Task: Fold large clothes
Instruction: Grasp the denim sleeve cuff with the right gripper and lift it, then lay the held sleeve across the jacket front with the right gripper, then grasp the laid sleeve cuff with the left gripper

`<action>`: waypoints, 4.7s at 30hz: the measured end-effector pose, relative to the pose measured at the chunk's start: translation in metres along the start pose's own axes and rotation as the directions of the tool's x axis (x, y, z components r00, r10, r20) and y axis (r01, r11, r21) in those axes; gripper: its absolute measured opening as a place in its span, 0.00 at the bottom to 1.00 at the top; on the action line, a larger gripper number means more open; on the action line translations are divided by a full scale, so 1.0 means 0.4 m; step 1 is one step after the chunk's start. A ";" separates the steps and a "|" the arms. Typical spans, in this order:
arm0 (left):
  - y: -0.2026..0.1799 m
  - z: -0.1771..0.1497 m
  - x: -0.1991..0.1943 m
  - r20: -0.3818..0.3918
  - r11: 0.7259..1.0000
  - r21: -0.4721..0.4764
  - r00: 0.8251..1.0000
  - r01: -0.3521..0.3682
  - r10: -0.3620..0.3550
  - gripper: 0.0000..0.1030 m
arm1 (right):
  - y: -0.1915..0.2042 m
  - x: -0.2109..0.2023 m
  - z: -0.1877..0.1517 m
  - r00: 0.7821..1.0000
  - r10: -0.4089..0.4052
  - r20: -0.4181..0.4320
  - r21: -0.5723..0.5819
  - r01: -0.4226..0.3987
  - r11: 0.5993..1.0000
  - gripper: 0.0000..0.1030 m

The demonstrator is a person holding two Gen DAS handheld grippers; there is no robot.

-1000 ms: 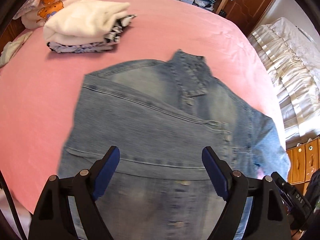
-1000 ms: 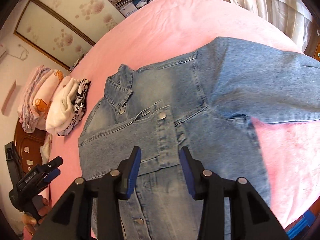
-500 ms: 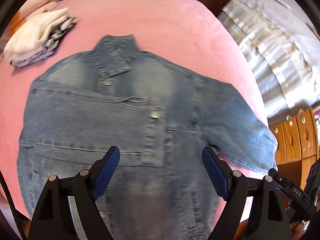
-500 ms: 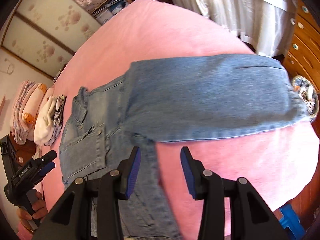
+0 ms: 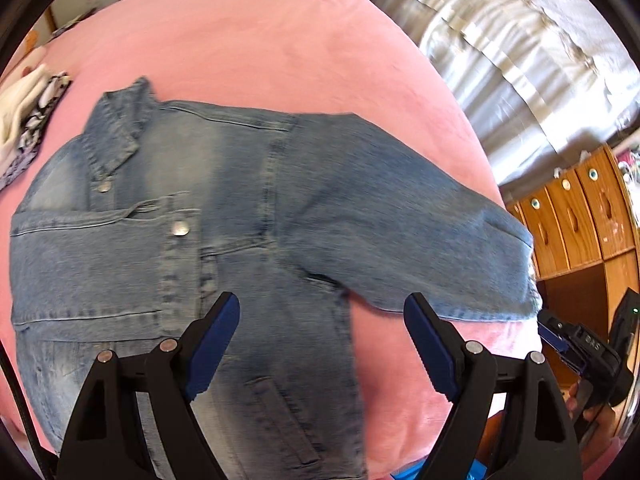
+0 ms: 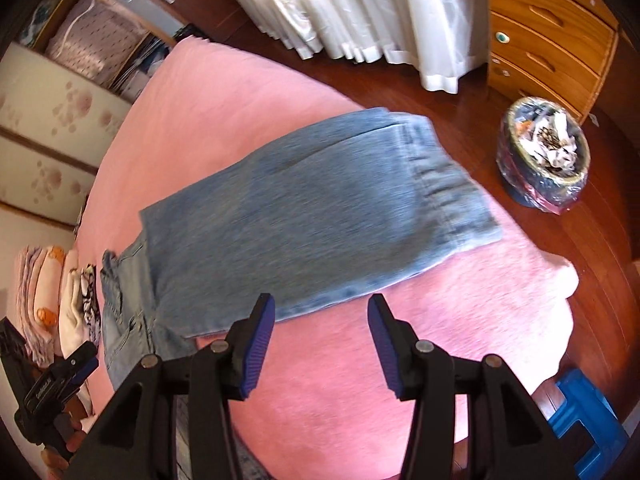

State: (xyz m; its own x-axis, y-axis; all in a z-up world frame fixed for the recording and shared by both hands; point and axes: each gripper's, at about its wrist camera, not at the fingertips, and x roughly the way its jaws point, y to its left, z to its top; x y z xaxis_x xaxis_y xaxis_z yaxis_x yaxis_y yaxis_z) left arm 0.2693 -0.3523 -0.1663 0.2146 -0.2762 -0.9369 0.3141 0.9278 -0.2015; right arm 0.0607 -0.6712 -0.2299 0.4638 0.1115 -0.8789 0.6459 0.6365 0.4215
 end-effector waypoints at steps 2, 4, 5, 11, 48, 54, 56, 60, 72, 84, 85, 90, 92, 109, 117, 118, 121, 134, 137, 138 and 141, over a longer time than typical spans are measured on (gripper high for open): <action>-0.025 0.006 0.015 -0.015 1.000 0.009 1.000 0.011 -0.011 0.81 | -0.036 0.006 0.014 1.000 -0.012 -0.001 0.043 0.012 0.999 0.50; -0.048 0.013 0.029 -0.023 1.000 0.019 1.000 0.012 -0.012 0.81 | -0.076 0.012 0.023 1.000 -0.020 0.000 0.098 0.019 0.995 0.52; -0.058 0.018 0.036 -0.025 1.000 0.024 1.000 0.012 -0.011 0.81 | -0.094 0.016 0.028 0.999 -0.035 0.001 0.121 0.035 0.992 0.53; -0.080 0.039 0.063 -0.040 1.000 0.030 0.999 0.005 -0.004 0.81 | -0.165 0.047 0.055 0.998 -0.053 0.018 0.241 0.047 0.969 0.54; 0.308 0.002 -0.107 0.060 0.984 -0.179 0.998 -0.016 0.028 0.81 | 0.268 -0.108 0.101 0.953 0.012 0.302 -0.053 0.004 0.999 0.13; 0.446 -0.018 -0.168 0.086 0.978 -0.206 0.995 -0.030 0.048 0.81 | 0.525 -0.115 0.009 0.947 0.118 0.299 -0.269 -0.035 0.963 0.12; 0.501 -0.023 -0.188 0.092 0.975 -0.221 0.995 -0.027 0.048 0.81 | 0.600 -0.100 -0.031 0.948 0.156 0.277 -0.310 -0.065 0.948 0.12; 0.585 -0.039 -0.213 0.104 0.970 -0.244 0.994 -0.012 0.039 0.81 | 0.720 -0.052 -0.116 0.951 0.210 0.225 -0.365 -0.118 0.923 0.11; 0.730 -0.100 -0.213 0.072 0.968 -0.249 0.997 0.033 -0.015 0.81 | 0.943 0.113 -0.333 0.956 0.282 0.076 -0.447 -0.220 0.867 0.11; 0.854 -0.119 -0.185 0.050 0.949 -0.316 0.999 0.018 -0.002 0.81 | 1.046 0.338 -0.479 0.962 0.243 -0.124 -0.486 -0.272 0.830 0.11; 0.860 -0.119 -0.183 0.048 0.947 -0.321 0.999 0.017 -0.002 0.81 | 1.048 0.355 -0.490 0.960 0.236 -0.148 -0.489 -0.278 0.827 0.11; 0.880 -0.120 -0.171 0.038 0.942 -0.336 0.999 0.017 -0.005 0.81 | 1.059 0.406 -0.542 0.960 0.188 -0.209 -0.522 -0.272 0.808 0.14; 0.880 -0.120 -0.164 0.032 0.942 -0.336 0.999 0.020 -0.010 0.81 | 1.065 0.423 -0.555 0.961 0.163 -0.225 -0.533 -0.261 0.804 0.15; 0.825 -0.153 -0.116 -0.034 0.941 -0.334 0.997 0.049 -0.064 0.81 | 1.000 0.399 -0.569 0.937 0.104 -0.333 -0.545 -0.281 0.790 0.54; 0.783 -0.180 -0.090 -0.008 0.912 -0.395 0.993 0.106 -0.119 0.81 | 0.906 0.243 -0.536 0.964 0.064 -0.257 -0.651 -0.222 0.726 0.54; 0.774 -0.183 -0.083 -0.004 0.911 -0.399 0.993 0.107 -0.119 0.81 | 0.892 0.233 -0.534 0.967 0.052 -0.249 -0.661 -0.209 0.720 0.54; 0.753 -0.192 -0.061 0.004 0.903 -0.414 0.992 0.114 -0.124 0.81 | 0.832 0.206 -0.512 0.969 0.038 -0.246 -0.648 -0.193 0.736 0.54; 0.679 -0.161 0.099 0.001 0.869 -0.492 0.998 0.060 -0.068 0.49 | 0.642 0.204 -0.381 0.981 0.008 -0.193 -0.591 -0.123 0.797 0.54; 0.678 -0.156 0.120 0.017 0.842 -0.535 0.998 0.063 -0.064 0.35 | 0.619 0.222 -0.351 0.984 -0.011 -0.181 -0.619 -0.105 0.779 0.54; 0.678 -0.153 0.125 0.026 0.831 -0.552 0.998 0.067 -0.063 0.33 | 0.612 0.227 -0.341 0.985 -0.018 -0.174 -0.623 -0.096 0.776 0.54; 0.677 -0.149 0.133 0.050 0.802 -0.594 0.998 0.069 -0.048 0.14 | 0.586 0.248 -0.302 0.988 -0.024 -0.156 -0.620 -0.079 0.780 0.54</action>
State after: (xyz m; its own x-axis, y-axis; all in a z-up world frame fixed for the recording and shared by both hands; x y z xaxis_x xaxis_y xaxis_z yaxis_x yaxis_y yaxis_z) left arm 0.3107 -0.1007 -0.2876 0.2456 -0.3329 -0.9104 -0.2829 0.8737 -0.3958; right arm 0.1849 -0.4186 -0.2452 0.3480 0.2136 -0.9128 0.0912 0.9614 0.2597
